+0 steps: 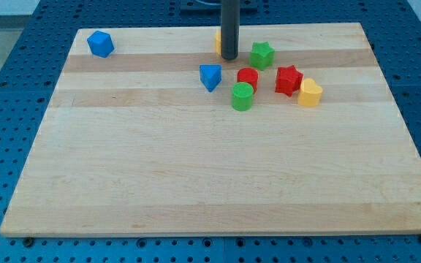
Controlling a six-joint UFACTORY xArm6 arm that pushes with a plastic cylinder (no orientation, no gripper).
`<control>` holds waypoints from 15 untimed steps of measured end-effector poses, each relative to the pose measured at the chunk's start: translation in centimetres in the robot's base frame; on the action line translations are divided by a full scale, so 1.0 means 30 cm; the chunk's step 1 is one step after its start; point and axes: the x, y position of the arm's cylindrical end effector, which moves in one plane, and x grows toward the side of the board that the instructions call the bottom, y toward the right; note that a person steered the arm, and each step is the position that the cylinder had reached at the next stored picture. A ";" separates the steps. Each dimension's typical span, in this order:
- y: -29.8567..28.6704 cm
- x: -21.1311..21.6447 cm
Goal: Move the yellow heart to the top right side of the board
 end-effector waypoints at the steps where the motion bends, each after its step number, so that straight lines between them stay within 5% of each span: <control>1: 0.000 -0.004; 8: 0.081 0.526; 12: 0.429 0.447; 15: 0.515 0.344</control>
